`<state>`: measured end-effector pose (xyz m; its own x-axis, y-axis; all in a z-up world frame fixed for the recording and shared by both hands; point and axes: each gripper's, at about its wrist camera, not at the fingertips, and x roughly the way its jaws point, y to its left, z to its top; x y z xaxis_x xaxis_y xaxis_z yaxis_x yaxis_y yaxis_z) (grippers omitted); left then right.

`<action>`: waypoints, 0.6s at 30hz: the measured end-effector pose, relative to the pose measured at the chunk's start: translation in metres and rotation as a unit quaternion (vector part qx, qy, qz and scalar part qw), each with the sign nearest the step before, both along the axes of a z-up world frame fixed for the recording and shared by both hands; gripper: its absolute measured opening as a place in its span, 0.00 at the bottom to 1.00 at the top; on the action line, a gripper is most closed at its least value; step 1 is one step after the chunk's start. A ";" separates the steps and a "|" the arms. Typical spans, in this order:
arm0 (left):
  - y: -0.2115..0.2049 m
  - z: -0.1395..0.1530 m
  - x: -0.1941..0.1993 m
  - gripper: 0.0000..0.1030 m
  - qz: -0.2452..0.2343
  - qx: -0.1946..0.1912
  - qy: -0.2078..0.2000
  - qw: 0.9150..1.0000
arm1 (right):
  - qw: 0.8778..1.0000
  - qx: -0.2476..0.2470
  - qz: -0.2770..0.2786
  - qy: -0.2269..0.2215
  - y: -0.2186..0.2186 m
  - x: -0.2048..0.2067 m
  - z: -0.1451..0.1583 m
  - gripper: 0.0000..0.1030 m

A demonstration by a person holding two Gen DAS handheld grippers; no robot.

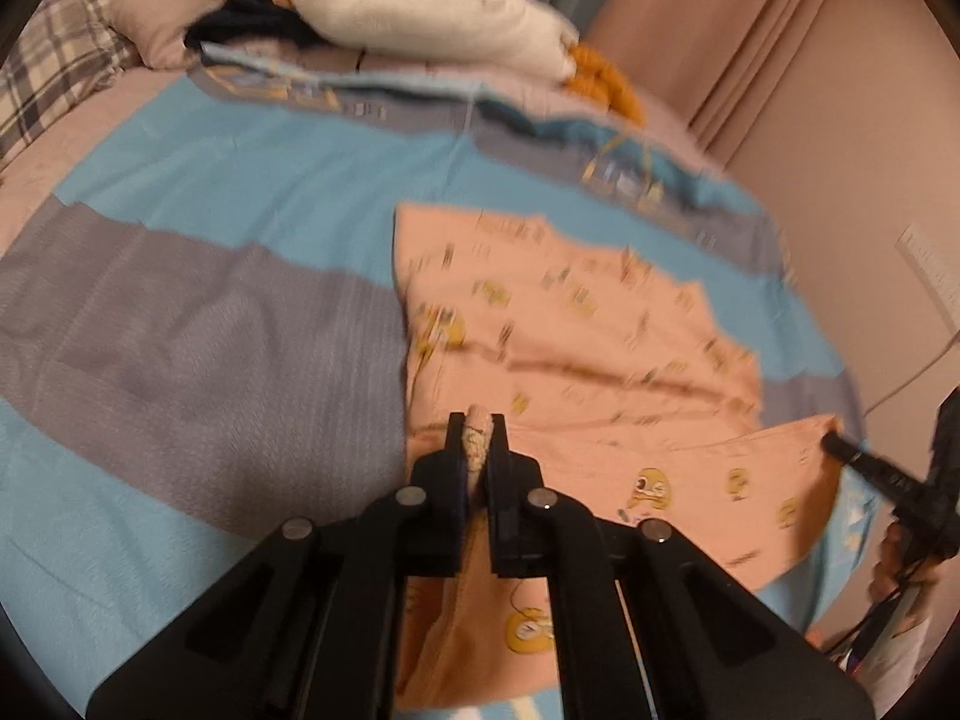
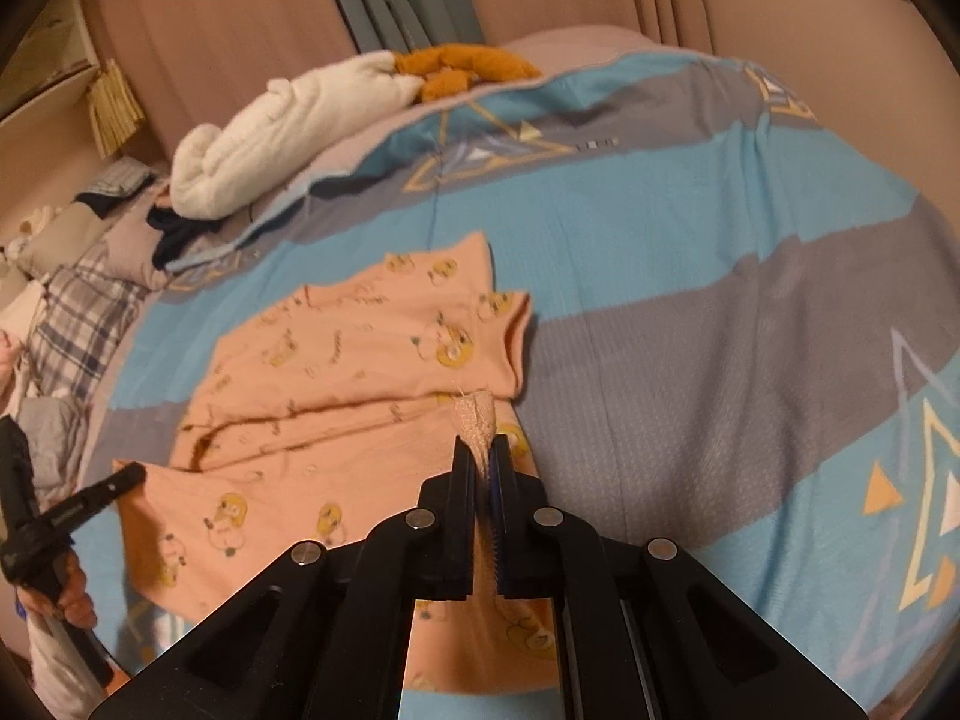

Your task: Fold small clothes

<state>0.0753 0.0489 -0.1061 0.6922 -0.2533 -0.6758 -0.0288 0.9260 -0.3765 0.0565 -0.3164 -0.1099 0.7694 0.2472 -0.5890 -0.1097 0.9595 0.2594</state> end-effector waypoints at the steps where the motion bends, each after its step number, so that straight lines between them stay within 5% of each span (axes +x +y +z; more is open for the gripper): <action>1: 0.002 0.006 -0.004 0.04 0.006 -0.008 -0.008 1.000 | 1.000 0.004 0.001 -0.005 -0.001 -0.002 0.003 0.05; 18: 0.004 0.073 -0.027 0.04 0.014 -0.033 -0.106 0.994 | 0.995 0.024 -0.003 -0.101 -0.003 -0.030 0.055 0.05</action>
<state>0.0483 0.0526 -0.0331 0.8245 -0.2721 -0.4961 0.0334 0.8987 -0.4374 0.0268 -0.3194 -0.0545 0.8722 0.2666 -0.4102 -0.1591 0.9475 0.2775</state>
